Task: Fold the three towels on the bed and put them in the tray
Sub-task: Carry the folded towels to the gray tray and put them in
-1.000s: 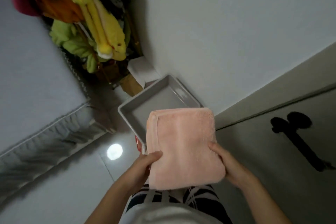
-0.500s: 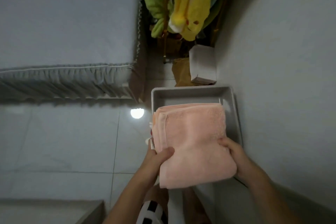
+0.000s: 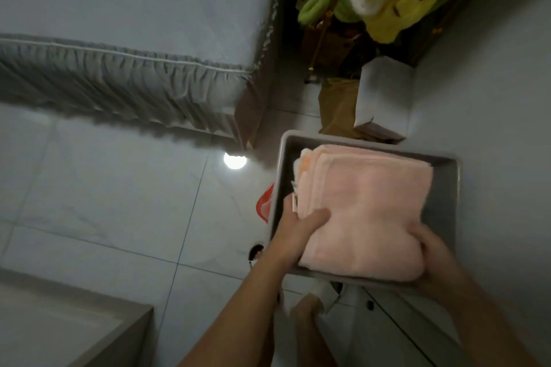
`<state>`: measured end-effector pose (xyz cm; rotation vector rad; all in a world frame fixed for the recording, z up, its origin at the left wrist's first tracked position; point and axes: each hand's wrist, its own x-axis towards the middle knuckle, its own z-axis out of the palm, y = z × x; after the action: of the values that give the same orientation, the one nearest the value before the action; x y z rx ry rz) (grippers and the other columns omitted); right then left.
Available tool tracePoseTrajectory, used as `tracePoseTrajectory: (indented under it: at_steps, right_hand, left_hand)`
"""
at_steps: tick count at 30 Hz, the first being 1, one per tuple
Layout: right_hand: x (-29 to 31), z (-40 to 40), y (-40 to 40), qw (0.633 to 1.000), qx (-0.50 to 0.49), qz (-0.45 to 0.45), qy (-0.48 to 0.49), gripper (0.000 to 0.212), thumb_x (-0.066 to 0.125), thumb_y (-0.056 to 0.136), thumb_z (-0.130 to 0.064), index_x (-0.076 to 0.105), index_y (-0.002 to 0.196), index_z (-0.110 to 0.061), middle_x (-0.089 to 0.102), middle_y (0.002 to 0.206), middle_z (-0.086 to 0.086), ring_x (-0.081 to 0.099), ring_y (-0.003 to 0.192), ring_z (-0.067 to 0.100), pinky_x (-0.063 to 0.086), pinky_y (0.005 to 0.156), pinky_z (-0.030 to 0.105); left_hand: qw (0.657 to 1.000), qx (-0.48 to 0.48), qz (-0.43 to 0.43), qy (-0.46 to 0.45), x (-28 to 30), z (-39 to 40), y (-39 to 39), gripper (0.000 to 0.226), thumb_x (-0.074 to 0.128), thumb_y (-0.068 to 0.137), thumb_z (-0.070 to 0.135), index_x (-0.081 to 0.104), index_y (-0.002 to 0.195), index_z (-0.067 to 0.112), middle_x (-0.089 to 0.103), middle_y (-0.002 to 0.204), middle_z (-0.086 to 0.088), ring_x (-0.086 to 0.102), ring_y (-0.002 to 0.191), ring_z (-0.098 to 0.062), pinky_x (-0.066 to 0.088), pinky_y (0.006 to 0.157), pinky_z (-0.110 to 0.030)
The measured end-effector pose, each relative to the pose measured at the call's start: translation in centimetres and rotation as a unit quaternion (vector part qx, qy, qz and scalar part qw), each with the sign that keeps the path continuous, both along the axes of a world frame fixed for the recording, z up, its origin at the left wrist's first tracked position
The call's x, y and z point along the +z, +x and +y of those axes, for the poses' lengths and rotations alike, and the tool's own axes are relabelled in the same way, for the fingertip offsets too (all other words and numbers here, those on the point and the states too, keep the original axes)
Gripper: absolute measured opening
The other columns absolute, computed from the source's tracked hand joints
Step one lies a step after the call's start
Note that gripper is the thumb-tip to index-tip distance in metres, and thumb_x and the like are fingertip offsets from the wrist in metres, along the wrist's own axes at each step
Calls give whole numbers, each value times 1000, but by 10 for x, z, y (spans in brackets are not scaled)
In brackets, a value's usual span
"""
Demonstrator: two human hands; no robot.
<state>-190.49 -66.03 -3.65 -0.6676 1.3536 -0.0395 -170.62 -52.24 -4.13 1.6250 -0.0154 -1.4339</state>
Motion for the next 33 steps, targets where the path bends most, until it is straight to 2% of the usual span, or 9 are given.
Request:
tracePoseTrajectory:
  at_steps: [3, 6, 9, 11, 14, 18, 21, 29, 33]
  right_hand:
    - [-43, 20, 15, 995, 81, 54, 8, 37, 51, 95, -21, 59, 129, -7, 72, 111, 12, 68, 102, 28, 48, 100, 46]
    - [-56, 23, 20, 995, 66, 76, 4, 43, 60, 90, -29, 60, 129, -13, 72, 114, 9, 67, 103, 28, 51, 97, 45]
    - [-49, 20, 17, 994, 87, 69, -9, 56, 71, 71, -59, 65, 117, -29, 76, 105, -6, 73, 95, 15, 54, 84, 35]
    - [-45, 19, 12, 992, 100, 66, -31, 59, 72, 61, -71, 65, 108, -37, 75, 107, -12, 72, 98, 12, 53, 91, 37]
    - [-47, 25, 15, 997, 73, 34, -15, 45, 64, 82, -58, 63, 119, -32, 73, 115, -5, 68, 107, 16, 50, 99, 40]
    - [-46, 34, 33, 999, 26, 19, -11, 40, 60, 91, -42, 62, 124, -20, 73, 114, 1, 68, 105, 18, 52, 90, 34]
    - [-45, 39, 38, 998, 55, 13, -14, 35, 63, 87, -49, 64, 116, -29, 75, 107, -8, 69, 101, 10, 51, 86, 29]
    - [-44, 52, 47, 987, 70, 74, -124, 39, 64, 86, -47, 60, 117, -24, 70, 104, -8, 67, 90, 6, 50, 67, 21]
    - [-39, 63, 44, 970, 61, 134, -194, 29, 68, 80, -49, 61, 99, -29, 69, 93, -11, 65, 80, 2, 46, 58, 17]
  left_hand:
    - [985, -52, -52, 156, -28, 6, -5, 77, 63, 81, 35, 26, 146, 17, 51, 138, -6, 53, 113, -22, 45, 96, -35]
    - [986, -39, -71, 148, -32, 6, -9, 82, 62, 81, 36, 21, 150, 20, 50, 140, -4, 50, 110, -19, 40, 92, -30]
    - [989, -11, -60, 133, -29, 6, -6, 82, 63, 84, 41, 20, 151, 23, 47, 144, -2, 50, 115, -18, 43, 100, -35]
    - [989, -8, -51, 142, -30, 6, -5, 82, 61, 86, 47, 18, 152, 24, 44, 148, -3, 50, 124, -22, 41, 108, -41]
    - [986, -13, -58, 157, -32, 5, -7, 80, 59, 87, 50, 19, 152, 24, 43, 149, -4, 48, 129, -26, 40, 109, -42]
    - [982, -18, -109, 151, -25, 7, 2, 78, 58, 86, 45, 22, 152, 25, 43, 148, -3, 48, 128, -27, 42, 108, -49]
    - [974, -54, -164, 147, -20, 15, 10, 74, 56, 86, 45, 26, 150, 26, 46, 146, -3, 49, 128, -28, 44, 106, -51]
    - [915, -115, -354, 154, -14, 34, 22, 53, 63, 86, 39, 50, 136, 24, 62, 116, 9, 58, 95, -7, 53, 86, -32]
    - [890, -132, -408, 157, -15, 36, 33, 51, 65, 82, 39, 57, 130, 23, 62, 114, 2, 62, 98, -15, 52, 81, -31]
